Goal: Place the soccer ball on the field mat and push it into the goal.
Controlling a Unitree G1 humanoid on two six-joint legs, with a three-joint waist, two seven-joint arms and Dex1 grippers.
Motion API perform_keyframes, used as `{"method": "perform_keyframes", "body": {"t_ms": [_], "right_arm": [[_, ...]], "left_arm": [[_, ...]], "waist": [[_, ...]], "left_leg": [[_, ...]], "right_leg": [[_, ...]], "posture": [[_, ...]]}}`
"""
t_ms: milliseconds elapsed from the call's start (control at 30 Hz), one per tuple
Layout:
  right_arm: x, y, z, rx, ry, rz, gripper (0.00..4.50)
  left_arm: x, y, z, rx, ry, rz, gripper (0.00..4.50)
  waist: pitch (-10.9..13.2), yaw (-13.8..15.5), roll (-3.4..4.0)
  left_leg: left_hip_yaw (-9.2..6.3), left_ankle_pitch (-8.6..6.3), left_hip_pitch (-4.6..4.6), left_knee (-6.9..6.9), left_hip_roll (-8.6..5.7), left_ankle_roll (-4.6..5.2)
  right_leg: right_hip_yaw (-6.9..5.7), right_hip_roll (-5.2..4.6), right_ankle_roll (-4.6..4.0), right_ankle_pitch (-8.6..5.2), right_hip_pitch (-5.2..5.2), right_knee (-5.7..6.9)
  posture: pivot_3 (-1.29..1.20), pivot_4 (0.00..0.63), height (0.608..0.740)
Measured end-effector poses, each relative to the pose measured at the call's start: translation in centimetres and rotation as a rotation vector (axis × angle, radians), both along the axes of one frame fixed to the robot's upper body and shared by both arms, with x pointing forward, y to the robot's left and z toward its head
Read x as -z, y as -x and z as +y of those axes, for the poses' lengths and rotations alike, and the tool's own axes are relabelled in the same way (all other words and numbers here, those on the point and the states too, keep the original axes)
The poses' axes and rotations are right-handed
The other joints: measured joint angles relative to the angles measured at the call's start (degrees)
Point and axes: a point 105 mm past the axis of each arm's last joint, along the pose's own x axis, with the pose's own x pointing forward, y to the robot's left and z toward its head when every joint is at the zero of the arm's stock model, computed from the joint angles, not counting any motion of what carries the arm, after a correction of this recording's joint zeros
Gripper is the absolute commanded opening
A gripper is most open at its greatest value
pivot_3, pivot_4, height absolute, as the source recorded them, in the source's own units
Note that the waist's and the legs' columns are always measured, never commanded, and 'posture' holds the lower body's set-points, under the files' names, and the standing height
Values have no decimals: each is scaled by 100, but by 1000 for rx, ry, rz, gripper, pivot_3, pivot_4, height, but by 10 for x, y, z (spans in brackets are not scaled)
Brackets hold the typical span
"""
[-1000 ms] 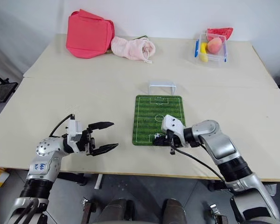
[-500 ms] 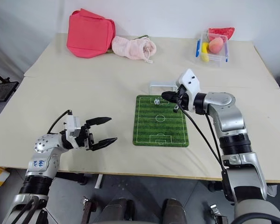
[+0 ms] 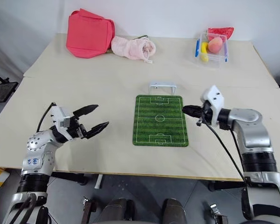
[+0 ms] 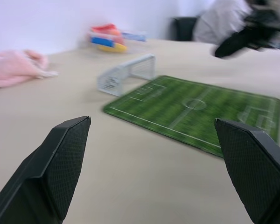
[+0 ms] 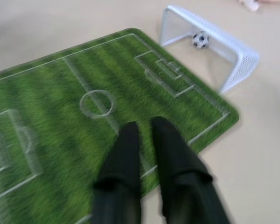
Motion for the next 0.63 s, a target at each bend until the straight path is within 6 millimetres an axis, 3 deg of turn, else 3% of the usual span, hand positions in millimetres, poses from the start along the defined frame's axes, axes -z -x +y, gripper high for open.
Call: {"method": "perform_keyframes", "body": {"t_ms": [133, 267, 633], "right_arm": [[4, 1, -34, 61, -44, -9, 2928], [16, 7, -56, 74, -80, 13, 4388], [19, 7, -67, 101, -80, 4, 4449]], "left_arm": [[4, 3, 10, -24, 53, 42, 4500], [8, 9, 20, -28, 57, 81, 4500], [3, 13, 28, -27, 79, 116, 4500]], "waist": [[1, -7, -1], [2, -11, -2], [2, -8, -2]], "left_leg": [[4, 0, 1, 2, 3, 0], [6, 0, 1, 2, 3, 0], [5, 0, 1, 6, 8, 0]], "right_leg": [[1, 0, 0, 0, 0, -2], [2, 0, 0, 0, 0, -2], [3, 0, 0, 0, 0, -2]], "posture": [[0, 150, 740], [0, 150, 740], [0, 150, 740]]}}
